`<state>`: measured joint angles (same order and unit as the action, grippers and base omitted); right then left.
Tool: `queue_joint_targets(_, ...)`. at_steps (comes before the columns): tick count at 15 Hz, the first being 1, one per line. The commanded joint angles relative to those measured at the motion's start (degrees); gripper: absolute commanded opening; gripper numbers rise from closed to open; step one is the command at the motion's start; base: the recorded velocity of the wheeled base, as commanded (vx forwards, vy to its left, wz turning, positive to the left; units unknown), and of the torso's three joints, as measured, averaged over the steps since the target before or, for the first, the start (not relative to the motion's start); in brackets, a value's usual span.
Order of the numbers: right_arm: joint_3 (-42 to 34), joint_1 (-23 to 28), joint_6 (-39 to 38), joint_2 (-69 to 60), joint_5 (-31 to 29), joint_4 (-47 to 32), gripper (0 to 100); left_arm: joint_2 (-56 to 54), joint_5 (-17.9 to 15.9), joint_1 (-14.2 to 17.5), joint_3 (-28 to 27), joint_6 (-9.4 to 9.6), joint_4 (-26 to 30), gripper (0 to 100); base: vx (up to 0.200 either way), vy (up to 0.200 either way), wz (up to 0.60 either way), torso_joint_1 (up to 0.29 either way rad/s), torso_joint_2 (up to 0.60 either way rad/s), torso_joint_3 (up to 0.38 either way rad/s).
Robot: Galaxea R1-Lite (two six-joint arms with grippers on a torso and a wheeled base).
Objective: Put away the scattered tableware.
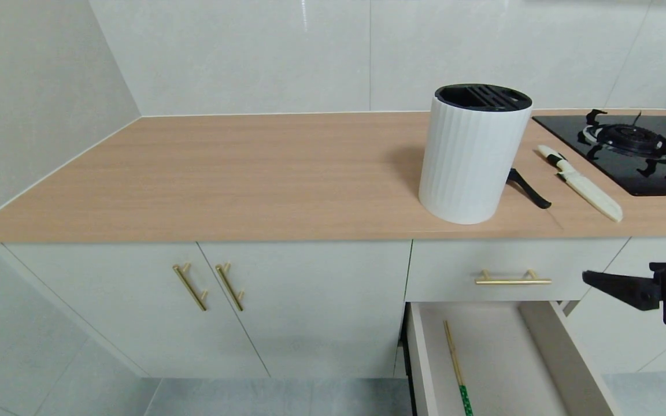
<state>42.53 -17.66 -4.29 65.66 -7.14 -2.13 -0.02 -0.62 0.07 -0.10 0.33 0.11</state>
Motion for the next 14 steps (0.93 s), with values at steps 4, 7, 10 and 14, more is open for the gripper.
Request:
queue_joint_targets(4, 10.38, 15.12, 9.04, 20.83, 13.12, 16.90, 100, 0.02, -0.08, 0.01, 0.01, 0.02, -0.02, 100, 0.000, 0.000, 0.00, 0.000, 0.00, 0.000)
queue_joint_targets(7, 18.02, 16.87, 11.59, 29.35, 15.41, 19.18, 100, 0.02, -0.08, 0.01, 0.01, 0.02, -0.02, 100, 0.000, 0.000, 0.00, 0.000, 0.00, 0.000)
queue_joint_targets(10, 23.82, 16.79, 11.94, 35.15, 18.39, 19.10, 100, 0.02, 0.01, 0.01, 0.01, 0.02, -0.02, 100, 0.000, 0.000, 0.00, 0.000, 0.00, 0.000)
queue_joint_targets(14, 24.00, 17.75, 12.55, 40.95, 19.80, 23.31, 100, 0.02, 0.01, 0.01, 0.01, 0.02, -0.02, 100, 0.000, 0.000, 0.00, 0.000, 0.00, 0.000)
